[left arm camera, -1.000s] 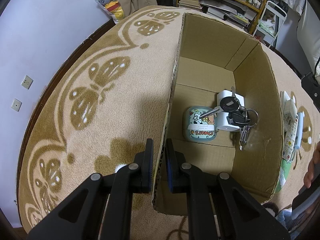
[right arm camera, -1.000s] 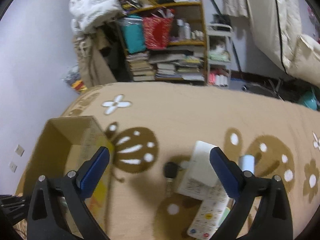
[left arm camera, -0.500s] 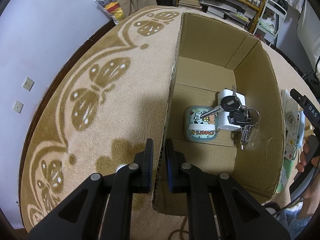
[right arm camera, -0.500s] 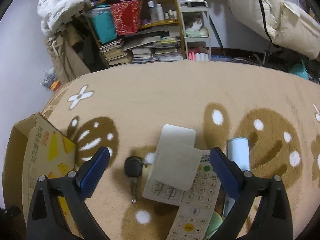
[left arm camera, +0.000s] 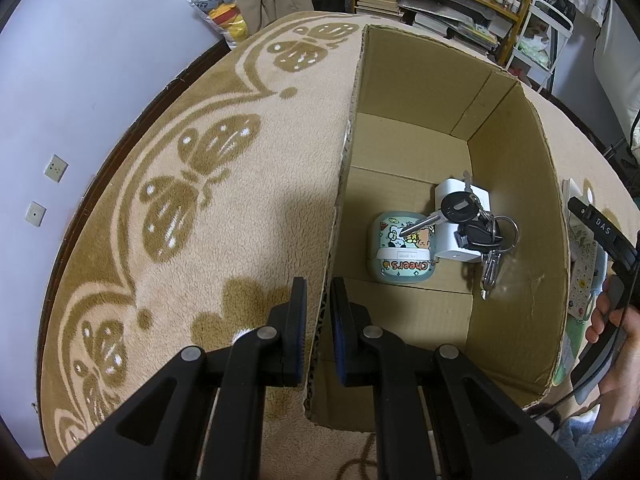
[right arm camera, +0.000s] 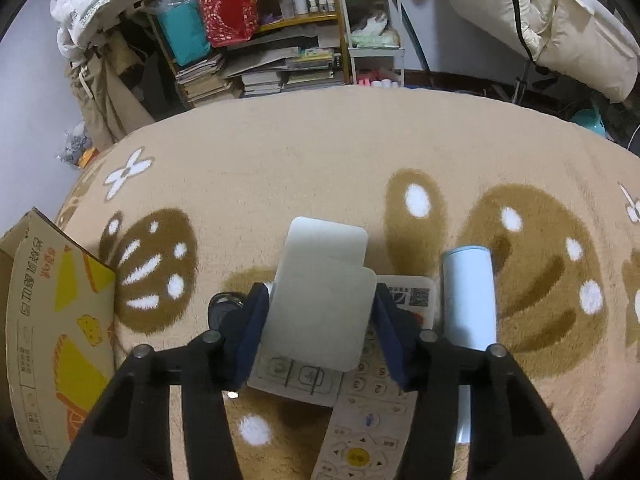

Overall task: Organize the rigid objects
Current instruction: 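Reach the right tool to the white plug adapter and grasp it, then lift the plug adapter with the right tool and carry it over the box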

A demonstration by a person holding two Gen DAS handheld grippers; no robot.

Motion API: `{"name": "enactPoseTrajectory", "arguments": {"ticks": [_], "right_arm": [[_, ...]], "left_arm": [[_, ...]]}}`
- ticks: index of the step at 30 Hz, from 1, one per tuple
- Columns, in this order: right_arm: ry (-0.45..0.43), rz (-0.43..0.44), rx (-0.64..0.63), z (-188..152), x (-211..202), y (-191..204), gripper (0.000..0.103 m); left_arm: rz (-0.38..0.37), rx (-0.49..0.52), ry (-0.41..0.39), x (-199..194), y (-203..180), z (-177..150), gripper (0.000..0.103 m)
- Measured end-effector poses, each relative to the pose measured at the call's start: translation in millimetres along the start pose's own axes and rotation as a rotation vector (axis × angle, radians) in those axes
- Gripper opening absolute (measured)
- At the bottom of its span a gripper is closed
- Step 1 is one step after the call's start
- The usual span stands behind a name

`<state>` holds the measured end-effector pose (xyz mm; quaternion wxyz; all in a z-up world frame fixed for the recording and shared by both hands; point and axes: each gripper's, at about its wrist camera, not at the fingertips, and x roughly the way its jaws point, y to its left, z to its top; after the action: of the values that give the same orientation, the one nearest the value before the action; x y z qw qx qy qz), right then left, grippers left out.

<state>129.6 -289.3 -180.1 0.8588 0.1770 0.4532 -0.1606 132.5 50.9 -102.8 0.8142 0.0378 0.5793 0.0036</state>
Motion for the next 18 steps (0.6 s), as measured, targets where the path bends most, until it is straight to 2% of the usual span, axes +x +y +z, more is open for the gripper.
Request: {"name": "enactPoseTrajectory", "arguments": {"ticks": [6,18], "right_arm": [[0.007,-0.004,-0.018,-1.2,-5.2,0.9,0.055],[-0.088,0.068,-0.084,2.1,-45.5,30.1,0.055]], "left_arm": [[0.000,-0.001,0.000,-0.1,0.1,-0.1,0.012],[0.001,0.000,0.000,0.6,0.0,0.1,0.012]]}}
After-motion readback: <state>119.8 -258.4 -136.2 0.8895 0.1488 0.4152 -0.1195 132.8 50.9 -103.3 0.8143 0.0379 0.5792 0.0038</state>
